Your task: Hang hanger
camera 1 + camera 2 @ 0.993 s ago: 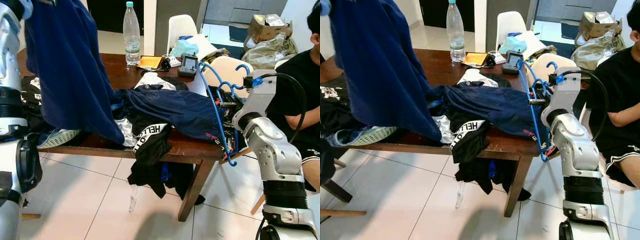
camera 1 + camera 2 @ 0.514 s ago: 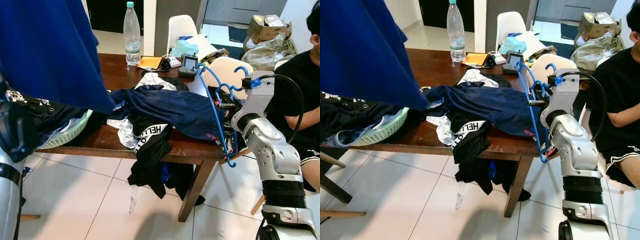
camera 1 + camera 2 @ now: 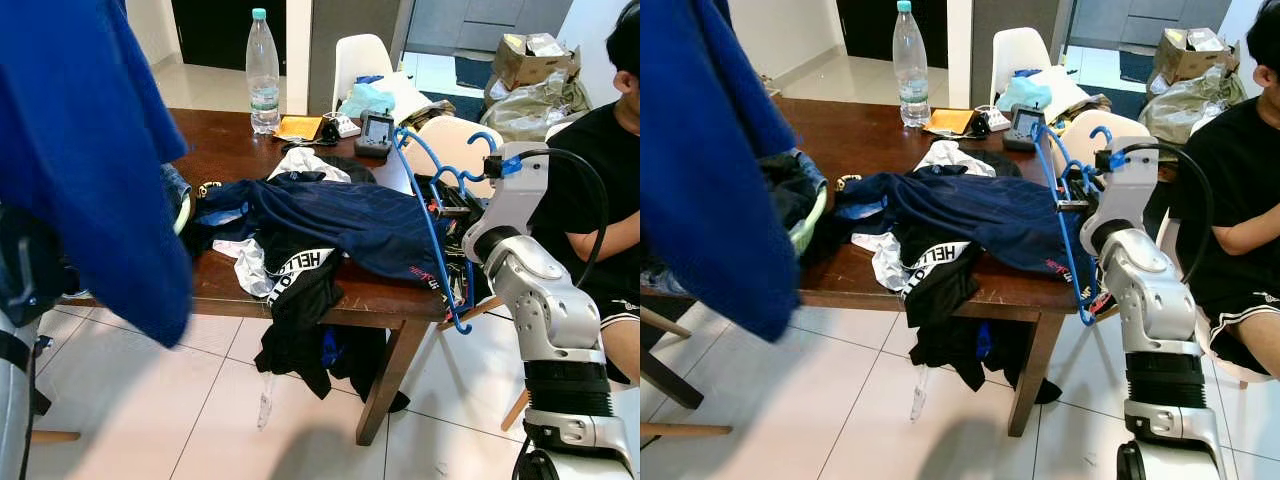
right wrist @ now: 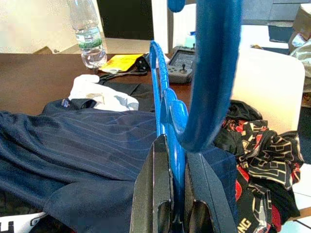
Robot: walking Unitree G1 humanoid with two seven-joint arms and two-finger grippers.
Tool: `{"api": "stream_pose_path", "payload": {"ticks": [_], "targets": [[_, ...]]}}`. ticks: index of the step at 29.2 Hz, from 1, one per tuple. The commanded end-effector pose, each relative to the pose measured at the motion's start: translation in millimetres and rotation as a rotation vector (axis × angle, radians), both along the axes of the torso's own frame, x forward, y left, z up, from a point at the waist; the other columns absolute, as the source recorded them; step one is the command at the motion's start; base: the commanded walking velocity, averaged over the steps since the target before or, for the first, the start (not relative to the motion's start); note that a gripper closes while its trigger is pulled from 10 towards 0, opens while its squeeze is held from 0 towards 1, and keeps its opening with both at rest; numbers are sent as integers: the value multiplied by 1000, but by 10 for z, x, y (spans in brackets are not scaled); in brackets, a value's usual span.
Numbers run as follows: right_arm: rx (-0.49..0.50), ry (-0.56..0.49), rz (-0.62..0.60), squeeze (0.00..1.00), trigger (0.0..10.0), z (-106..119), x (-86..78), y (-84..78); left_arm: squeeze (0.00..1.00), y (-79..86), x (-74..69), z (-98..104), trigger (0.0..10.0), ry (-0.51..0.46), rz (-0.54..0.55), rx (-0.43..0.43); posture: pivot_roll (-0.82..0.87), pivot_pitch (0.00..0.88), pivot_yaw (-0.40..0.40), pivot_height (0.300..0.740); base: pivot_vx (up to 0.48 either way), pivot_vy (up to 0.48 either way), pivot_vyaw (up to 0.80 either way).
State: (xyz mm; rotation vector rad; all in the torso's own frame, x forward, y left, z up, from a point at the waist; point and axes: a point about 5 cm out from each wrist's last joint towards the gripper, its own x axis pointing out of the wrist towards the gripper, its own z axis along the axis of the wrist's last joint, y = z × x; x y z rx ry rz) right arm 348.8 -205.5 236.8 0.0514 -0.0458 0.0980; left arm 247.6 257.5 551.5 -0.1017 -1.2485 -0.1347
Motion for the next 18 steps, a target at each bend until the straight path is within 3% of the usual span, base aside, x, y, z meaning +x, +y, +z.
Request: {"api": "stream_pose_path", "payload": {"ticks": [1, 9, 18], "targets": [[-13, -13, 10, 0, 10000, 44, 9, 28, 0, 71, -51, 9, 0, -4, 44, -1, 90, 60, -28, 740, 0, 0, 0], [-15, -12, 13, 0, 10000, 44, 11, 33, 0, 93, 8, -37, 0, 24, 64, -9, 88, 58, -30, 740, 0, 0, 0], [-23, -6, 22, 0, 10000, 30, 7, 45, 0, 352, 369, -374, 0, 214, 257, -87, 82, 58, -30, 740, 0, 0, 0]]}}
